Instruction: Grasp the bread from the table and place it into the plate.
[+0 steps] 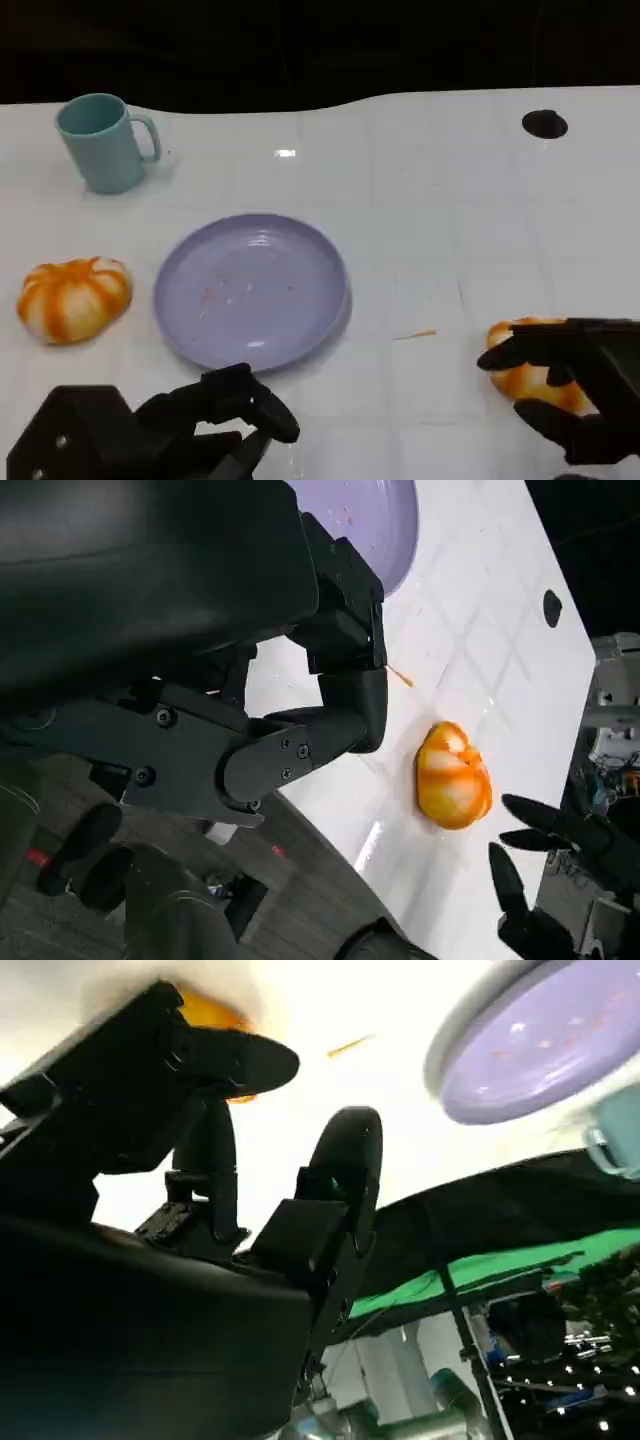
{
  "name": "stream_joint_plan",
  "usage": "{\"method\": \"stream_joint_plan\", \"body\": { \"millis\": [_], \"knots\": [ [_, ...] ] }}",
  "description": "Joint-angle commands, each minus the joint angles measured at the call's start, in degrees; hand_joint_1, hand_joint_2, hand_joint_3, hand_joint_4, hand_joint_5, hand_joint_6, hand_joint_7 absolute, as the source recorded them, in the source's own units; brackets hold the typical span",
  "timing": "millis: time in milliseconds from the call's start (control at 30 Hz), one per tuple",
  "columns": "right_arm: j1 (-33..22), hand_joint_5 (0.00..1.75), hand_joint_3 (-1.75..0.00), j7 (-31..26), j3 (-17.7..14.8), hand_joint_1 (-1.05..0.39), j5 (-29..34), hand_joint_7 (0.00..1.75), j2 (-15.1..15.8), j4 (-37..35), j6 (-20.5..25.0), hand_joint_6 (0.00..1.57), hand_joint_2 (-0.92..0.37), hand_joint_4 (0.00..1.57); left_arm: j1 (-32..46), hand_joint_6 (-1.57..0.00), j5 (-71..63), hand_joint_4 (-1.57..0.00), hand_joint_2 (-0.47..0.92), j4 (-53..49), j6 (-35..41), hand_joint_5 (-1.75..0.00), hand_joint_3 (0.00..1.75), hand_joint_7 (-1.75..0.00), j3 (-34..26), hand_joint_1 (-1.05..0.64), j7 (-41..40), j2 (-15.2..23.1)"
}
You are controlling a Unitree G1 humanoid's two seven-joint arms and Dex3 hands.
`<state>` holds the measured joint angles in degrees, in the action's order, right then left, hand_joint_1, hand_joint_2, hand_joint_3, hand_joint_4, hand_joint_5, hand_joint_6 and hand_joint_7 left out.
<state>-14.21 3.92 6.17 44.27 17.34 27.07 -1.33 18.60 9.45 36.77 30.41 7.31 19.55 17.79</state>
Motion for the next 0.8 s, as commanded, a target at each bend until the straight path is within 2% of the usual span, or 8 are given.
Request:
{"method": "stream_joint_plan", "body": {
  "millis": [33,133,333,567,800],
  "knots": [
    [-0.4,0.5,-0.16,2.2,-0.2,-0.39,4.4,0.05,0.8,2.6,3.3,0.82,-0.74,0.67,-0.1,-0.5,0.1,-0.65,0.92,-0.1,-0.1,-1.75,0.58,-1.53,-0.5,-0.36,0.1,0.7],
    [-0.4,0.35,-0.07,4.3,0.1,-0.42,7.4,0.01,1.4,3.8,5.0,0.71,-0.81,0.57,-0.1,-0.5,0.2,-0.65,0.92,-0.3,-0.2,-1.75,0.58,-1.53,-0.7,-0.36,0.2,0.8],
    [-0.1,0.23,-0.02,9.7,0.7,-0.48,11.2,0.0,2.5,4.5,7.2,0.49,-0.86,0.4,-0.1,-0.5,-0.4,-0.66,0.92,0.1,-0.1,-1.75,0.58,-1.52,-0.4,-0.37,0.1,1.1],
    [1.7,0.18,-0.01,13.5,1.8,-0.53,13.0,0.0,2.8,1.8,9.4,0.4,-0.87,0.32,-0.1,-0.51,0.1,-0.66,0.92,-0.1,-0.4,-1.75,0.58,-1.53,-0.2,-0.37,0.3,0.8],
    [5.2,0.15,-0.01,14.5,4.3,-0.56,15.3,0.0,2.8,-4.6,11.4,0.38,-0.91,0.29,0.0,-0.52,0.1,-0.67,0.92,0.3,-0.5,-1.75,0.58,-1.54,0.2,-0.38,-0.1,0.4]
  ]
}}
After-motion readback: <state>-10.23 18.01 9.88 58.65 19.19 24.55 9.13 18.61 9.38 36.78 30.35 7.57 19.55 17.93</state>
